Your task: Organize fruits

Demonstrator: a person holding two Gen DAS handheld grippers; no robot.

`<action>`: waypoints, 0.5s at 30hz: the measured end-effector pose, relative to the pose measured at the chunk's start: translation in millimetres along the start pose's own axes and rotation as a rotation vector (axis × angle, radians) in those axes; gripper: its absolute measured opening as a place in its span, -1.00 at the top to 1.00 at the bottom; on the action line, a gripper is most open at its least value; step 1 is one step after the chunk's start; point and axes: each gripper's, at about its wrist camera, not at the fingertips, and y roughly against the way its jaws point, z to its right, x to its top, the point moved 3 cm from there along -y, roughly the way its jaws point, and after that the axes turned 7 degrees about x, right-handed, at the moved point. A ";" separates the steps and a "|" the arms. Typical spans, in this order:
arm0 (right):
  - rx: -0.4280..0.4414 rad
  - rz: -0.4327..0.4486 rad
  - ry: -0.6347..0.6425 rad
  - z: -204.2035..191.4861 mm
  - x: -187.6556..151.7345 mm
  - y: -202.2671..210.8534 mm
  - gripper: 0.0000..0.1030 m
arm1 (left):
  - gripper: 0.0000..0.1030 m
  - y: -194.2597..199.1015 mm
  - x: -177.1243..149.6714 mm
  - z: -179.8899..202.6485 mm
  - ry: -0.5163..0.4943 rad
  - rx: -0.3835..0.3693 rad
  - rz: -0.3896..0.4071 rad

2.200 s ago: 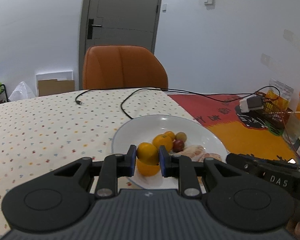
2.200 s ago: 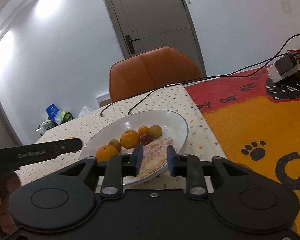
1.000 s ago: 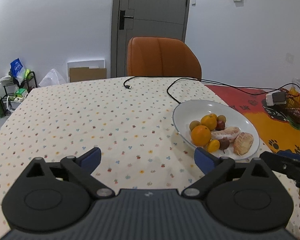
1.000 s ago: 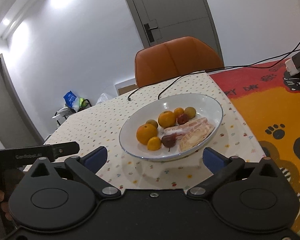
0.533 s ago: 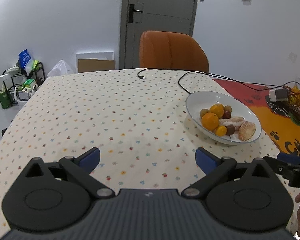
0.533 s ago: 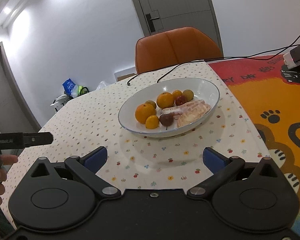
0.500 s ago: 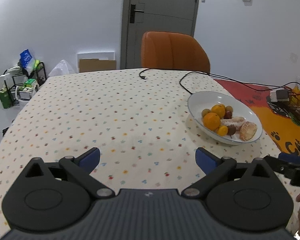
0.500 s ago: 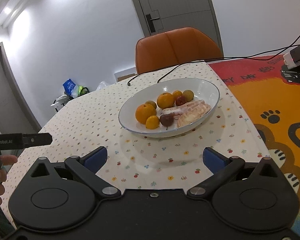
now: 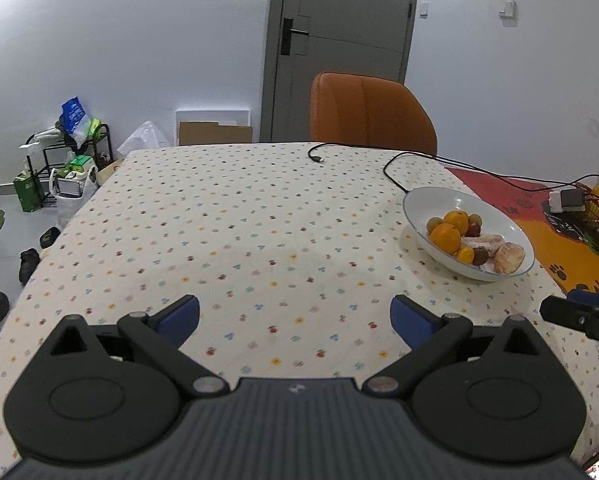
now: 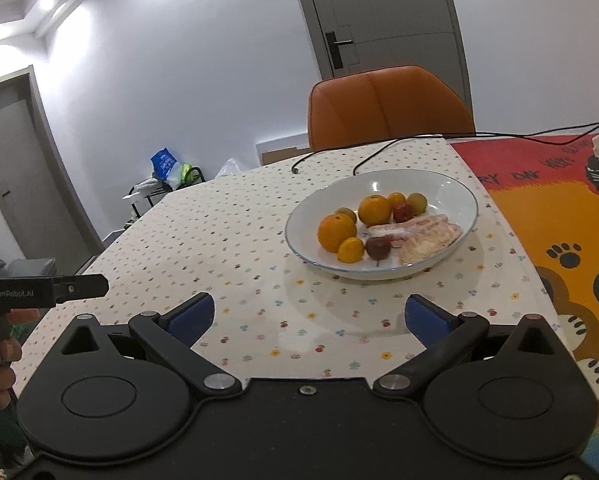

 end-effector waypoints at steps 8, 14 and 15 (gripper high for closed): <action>-0.023 0.012 0.029 -17.9 1.4 8.2 -1.00 | -0.96 18.2 -6.9 -18.8 0.018 0.017 0.020; -0.027 0.005 0.012 -25.3 0.7 8.2 -1.00 | -0.96 29.2 -13.6 -32.9 0.036 0.038 0.028; -0.027 0.006 0.009 -26.5 0.9 8.0 -1.00 | -0.96 30.7 -14.6 -34.8 0.039 0.041 0.028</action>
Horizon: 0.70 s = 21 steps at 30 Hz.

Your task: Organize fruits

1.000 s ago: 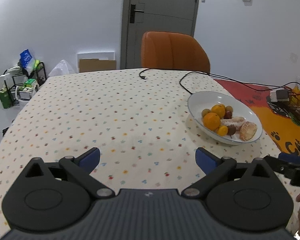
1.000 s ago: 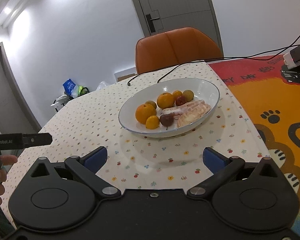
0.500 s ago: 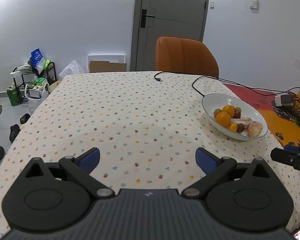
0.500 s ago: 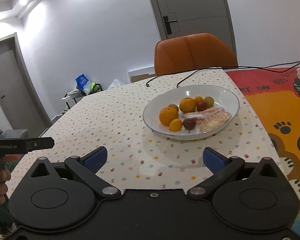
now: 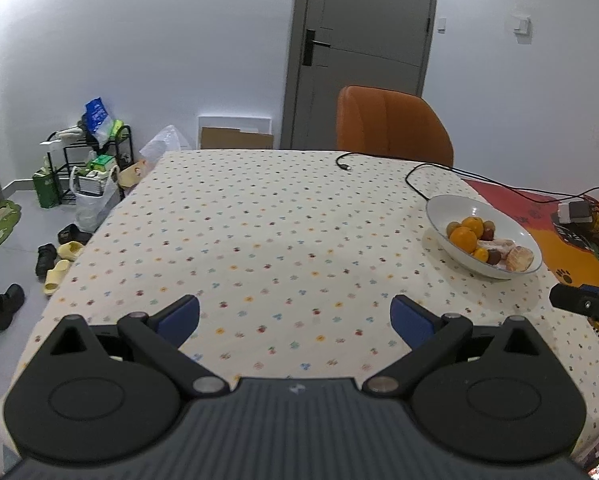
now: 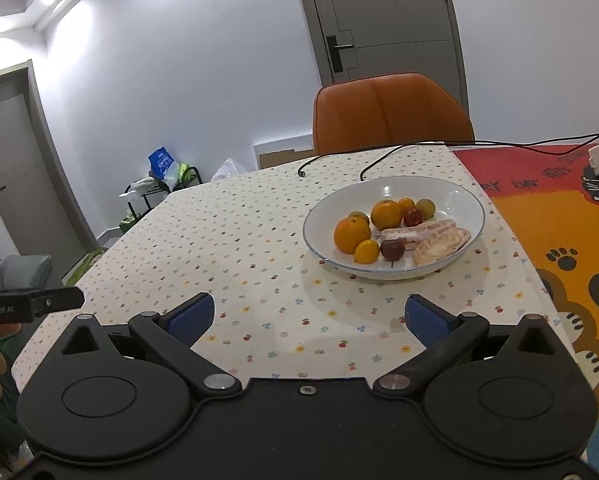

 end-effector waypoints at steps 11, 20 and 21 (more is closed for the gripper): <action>0.043 -0.041 0.027 -26.3 -7.4 -6.0 -1.00 | -0.96 11.1 -4.1 -13.7 0.018 0.025 0.008; 0.060 -0.034 0.037 -35.9 -6.7 -5.0 -1.00 | -0.96 12.4 -6.1 -10.2 0.003 0.031 0.002; 0.062 -0.034 0.033 -35.4 -6.3 -4.8 -1.00 | -0.96 12.1 -6.4 -10.0 0.005 0.032 -0.001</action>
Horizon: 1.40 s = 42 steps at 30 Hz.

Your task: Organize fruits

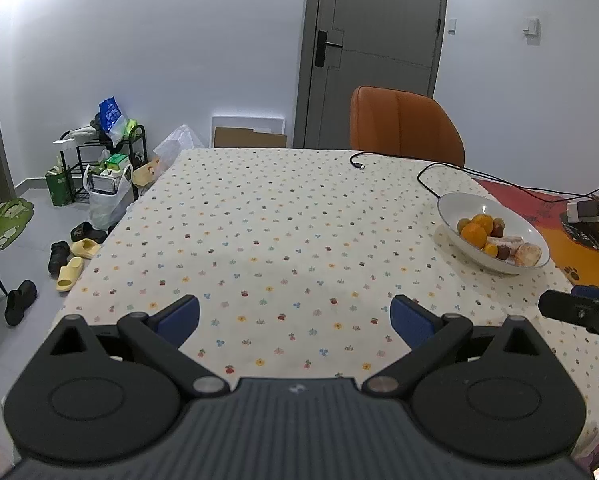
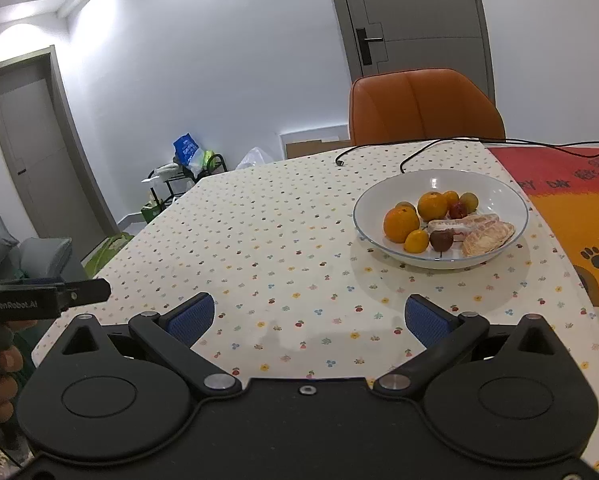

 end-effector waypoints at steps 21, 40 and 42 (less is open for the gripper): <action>-0.004 0.004 -0.003 1.0 1.7 1.4 -1.00 | -0.96 -1.1 -0.2 0.1 -0.013 0.001 -0.006; 0.005 0.005 -0.007 0.2 1.8 0.9 -1.00 | -0.96 -0.3 -2.1 4.0 -0.020 -0.001 -0.007; 0.005 0.006 -0.006 0.5 1.9 1.0 -1.00 | -0.96 -0.5 -1.9 3.6 -0.020 -0.001 -0.007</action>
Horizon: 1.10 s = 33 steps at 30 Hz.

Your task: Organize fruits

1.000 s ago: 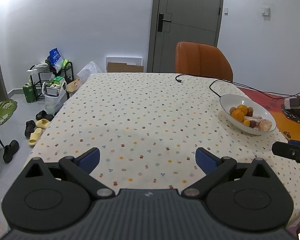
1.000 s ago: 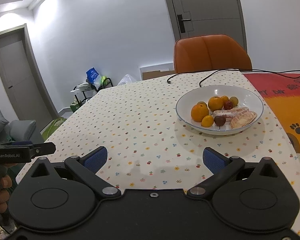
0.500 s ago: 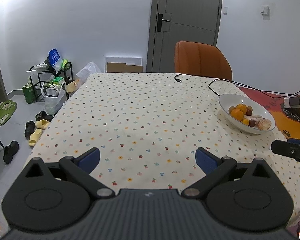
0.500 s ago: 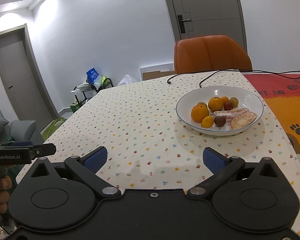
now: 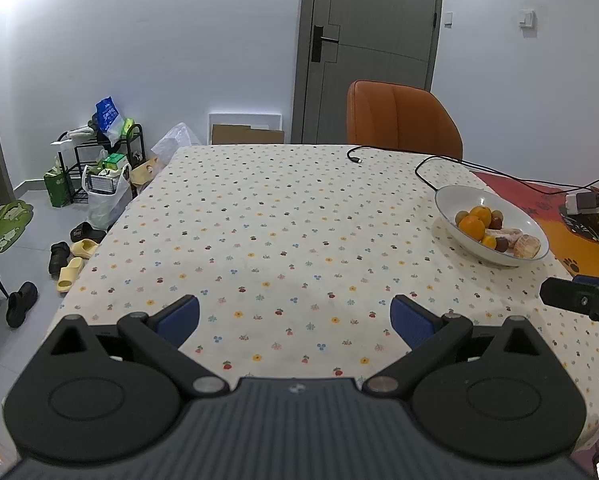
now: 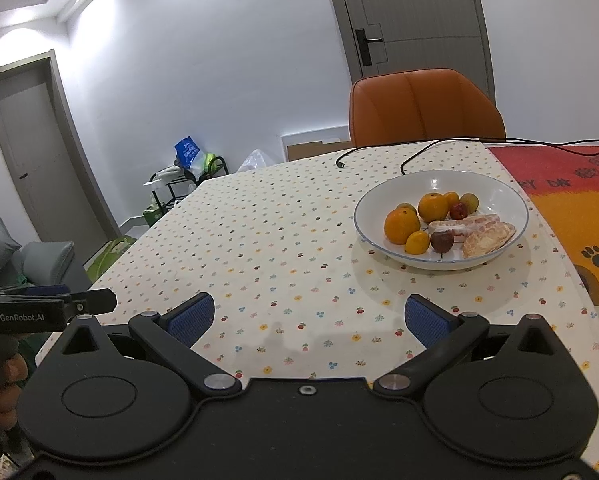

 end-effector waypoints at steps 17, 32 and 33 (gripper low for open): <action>-0.002 -0.011 -0.006 0.5 -1.0 -1.1 -1.00 | -0.96 -0.6 -1.5 -1.8 0.005 0.000 -0.010; -0.010 -0.011 -0.004 2.6 -1.7 0.2 -1.00 | -0.96 -2.6 -1.8 -1.8 0.009 -0.002 -0.024; -0.011 -0.011 -0.005 3.0 -1.7 0.3 -1.00 | -0.96 -2.5 -1.9 -1.4 0.008 -0.003 -0.025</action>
